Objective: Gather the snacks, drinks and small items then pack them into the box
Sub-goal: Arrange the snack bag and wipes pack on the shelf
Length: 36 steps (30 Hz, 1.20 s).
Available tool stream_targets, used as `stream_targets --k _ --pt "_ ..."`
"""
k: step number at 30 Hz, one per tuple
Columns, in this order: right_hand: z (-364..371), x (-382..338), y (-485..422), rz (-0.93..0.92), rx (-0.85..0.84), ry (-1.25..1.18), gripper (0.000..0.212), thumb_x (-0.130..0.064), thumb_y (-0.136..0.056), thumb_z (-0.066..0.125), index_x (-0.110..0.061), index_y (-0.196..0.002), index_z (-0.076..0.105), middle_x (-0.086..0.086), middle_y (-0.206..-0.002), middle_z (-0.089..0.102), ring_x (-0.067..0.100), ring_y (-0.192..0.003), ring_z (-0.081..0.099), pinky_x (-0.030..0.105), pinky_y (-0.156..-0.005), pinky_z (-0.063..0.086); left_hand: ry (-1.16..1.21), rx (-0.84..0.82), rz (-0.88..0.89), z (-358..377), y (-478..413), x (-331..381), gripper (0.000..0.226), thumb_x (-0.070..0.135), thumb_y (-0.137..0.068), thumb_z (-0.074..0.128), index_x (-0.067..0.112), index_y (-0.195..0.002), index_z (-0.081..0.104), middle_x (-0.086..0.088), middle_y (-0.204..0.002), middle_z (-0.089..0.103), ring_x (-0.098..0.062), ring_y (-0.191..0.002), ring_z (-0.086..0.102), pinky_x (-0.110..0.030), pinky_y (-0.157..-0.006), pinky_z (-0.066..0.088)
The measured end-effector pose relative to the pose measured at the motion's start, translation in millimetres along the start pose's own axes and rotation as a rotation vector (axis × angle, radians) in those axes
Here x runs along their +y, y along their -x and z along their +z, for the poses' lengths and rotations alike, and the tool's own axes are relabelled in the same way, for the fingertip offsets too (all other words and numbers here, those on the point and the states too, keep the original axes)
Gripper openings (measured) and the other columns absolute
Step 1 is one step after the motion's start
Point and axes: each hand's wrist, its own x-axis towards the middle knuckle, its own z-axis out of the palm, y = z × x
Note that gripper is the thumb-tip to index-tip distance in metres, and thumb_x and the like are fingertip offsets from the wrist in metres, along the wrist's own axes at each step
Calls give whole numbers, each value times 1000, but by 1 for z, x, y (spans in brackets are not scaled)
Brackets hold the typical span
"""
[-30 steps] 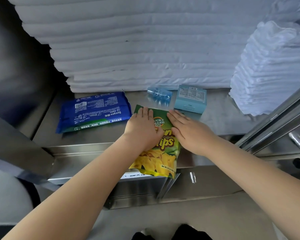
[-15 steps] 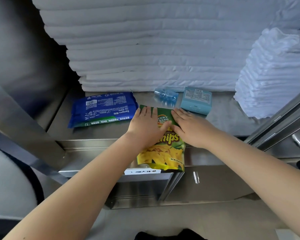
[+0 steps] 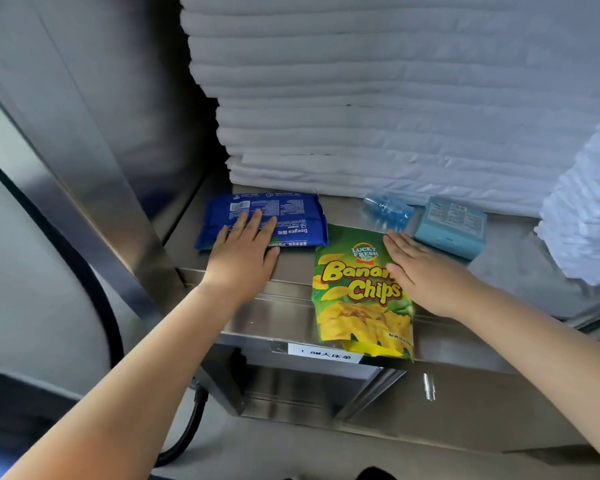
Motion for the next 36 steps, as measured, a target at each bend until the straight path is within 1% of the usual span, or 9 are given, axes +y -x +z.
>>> stream_targets --k 4,9,14,17,19,21,28,32,36 --pt "0 1 -7 -1 -1 4 58 -40 -101 9 -13 -149 -8 3 -158 -12 12 -145 -8 21 -111 -8 -15 56 -39 5 6 4 55 45 -100 20 25 -150 10 -1 -159 9 -20 -145 3 -40 -115 7" --pt "-3 -4 -24 -70 29 65 59 -39 -101 8 -10 -150 -6 5 -159 -9 14 -146 -5 22 -111 -6 -56 144 -116 3 22 1 60 50 -96 31 20 -148 24 -2 -153 27 -21 -140 20 -40 -111 21" --pt "-15 -9 -33 -98 15 91 58 -40 -102 10 -11 -150 -4 6 -159 -7 17 -146 -1 28 -115 3 -113 101 -144 -10 25 -1 63 53 -96 32 19 -148 22 2 -148 32 -17 -134 26 -36 -106 29" --pt "-21 -19 -32 -172 87 -8 59 -42 -101 20 -18 -151 0 0 -158 -8 11 -145 0 28 -113 7 -109 80 -156 -14 23 1 61 51 -96 33 20 -148 21 3 -148 32 -17 -133 27 -34 -104 31" --pt "-21 -33 -29 -247 63 -148 61 -48 -99 21 -25 -152 0 -9 -156 -9 4 -141 -4 27 -111 6 -134 80 -162 -14 23 3 61 50 -97 32 19 -148 21 3 -148 31 -17 -133 27 -33 -103 32" --pt "-17 -44 -26 -277 -48 -199 61 -53 -98 16 -29 -151 -4 -11 -155 -15 3 -141 -12 30 -113 6 -171 68 -161 -14 22 3 61 50 -97 30 18 -148 19 3 -148 30 -18 -132 27 -33 -102 33" --pt "-7 -29 -38 -250 -125 -143 63 -56 -96 6 -29 -147 -18 -7 -151 -28 8 -138 -24 27 -110 -12 -226 72 -146 -11 22 4 61 48 -98 27 17 -149 14 2 -148 29 -18 -132 27 -32 -101 34" --pt "-7 -16 -46 -204 -135 -110 63 -56 -95 5 -26 -144 -22 -5 -150 -29 8 -135 -28 28 -111 -13 -265 77 -138 -10 22 5 62 47 -99 27 15 -149 11 0 -148 28 -19 -131 27 -31 -101 35" --pt "-9 -7 -55 -165 -135 -111 63 -54 -97 6 -24 -146 -20 -1 -153 -26 11 -139 -24 29 -111 -12 -303 97 -117 -10 18 4 63 48 -98 28 13 -148 14 -1 -145 31 -20 -127 32 -29 -93 40"
